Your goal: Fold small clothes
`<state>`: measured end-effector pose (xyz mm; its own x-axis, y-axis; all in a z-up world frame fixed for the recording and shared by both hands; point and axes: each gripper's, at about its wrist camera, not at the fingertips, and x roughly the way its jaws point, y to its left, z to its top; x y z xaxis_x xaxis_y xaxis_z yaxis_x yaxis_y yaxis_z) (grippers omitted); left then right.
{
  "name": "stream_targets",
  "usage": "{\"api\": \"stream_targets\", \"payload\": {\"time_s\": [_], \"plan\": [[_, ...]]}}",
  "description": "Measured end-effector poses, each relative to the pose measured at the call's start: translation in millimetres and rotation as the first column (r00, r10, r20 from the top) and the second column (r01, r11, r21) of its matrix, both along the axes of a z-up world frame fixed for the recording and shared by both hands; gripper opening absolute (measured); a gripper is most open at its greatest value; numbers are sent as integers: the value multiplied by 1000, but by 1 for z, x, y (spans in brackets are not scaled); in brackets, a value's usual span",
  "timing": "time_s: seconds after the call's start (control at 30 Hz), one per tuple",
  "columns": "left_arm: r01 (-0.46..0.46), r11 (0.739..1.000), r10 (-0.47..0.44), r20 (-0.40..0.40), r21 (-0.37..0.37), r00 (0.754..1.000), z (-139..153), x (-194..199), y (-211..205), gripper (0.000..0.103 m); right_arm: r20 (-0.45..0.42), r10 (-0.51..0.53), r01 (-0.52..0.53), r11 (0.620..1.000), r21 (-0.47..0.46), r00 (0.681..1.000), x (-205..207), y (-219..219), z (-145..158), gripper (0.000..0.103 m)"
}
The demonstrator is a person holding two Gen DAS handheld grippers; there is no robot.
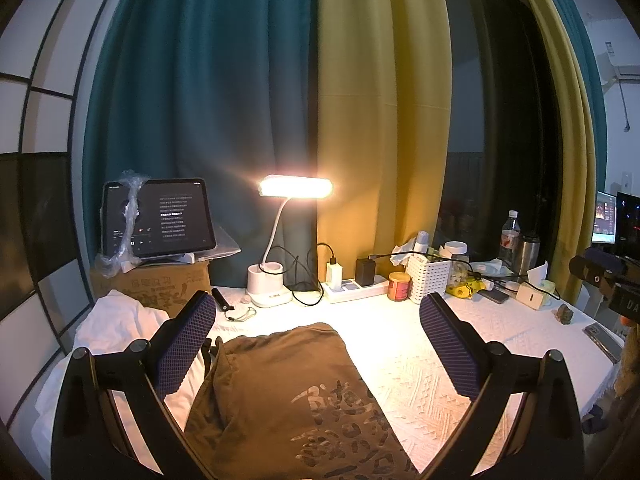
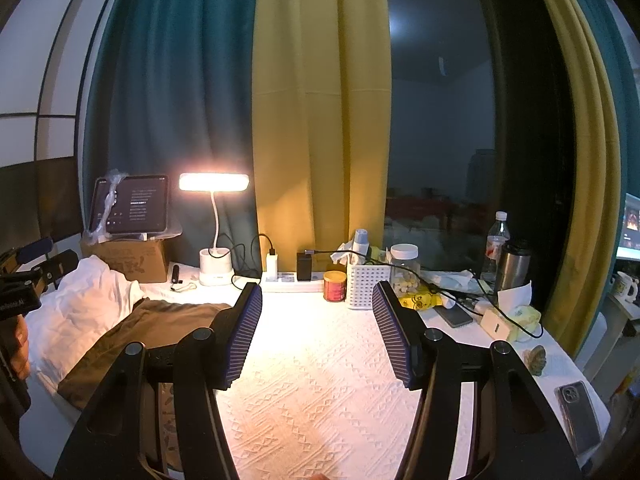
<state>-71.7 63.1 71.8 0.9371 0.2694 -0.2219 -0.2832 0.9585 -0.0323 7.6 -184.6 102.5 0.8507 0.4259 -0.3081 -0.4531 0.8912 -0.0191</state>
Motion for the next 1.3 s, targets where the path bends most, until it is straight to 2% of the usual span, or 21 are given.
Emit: {"api": "stream_targets", "payload": {"time_s": [1.3], "plan": [[19,1000,-19,-3,3,1000,2,6,-3,101,-9,-2,2,1000,-4,1000,-1,0,-10,61]]}}
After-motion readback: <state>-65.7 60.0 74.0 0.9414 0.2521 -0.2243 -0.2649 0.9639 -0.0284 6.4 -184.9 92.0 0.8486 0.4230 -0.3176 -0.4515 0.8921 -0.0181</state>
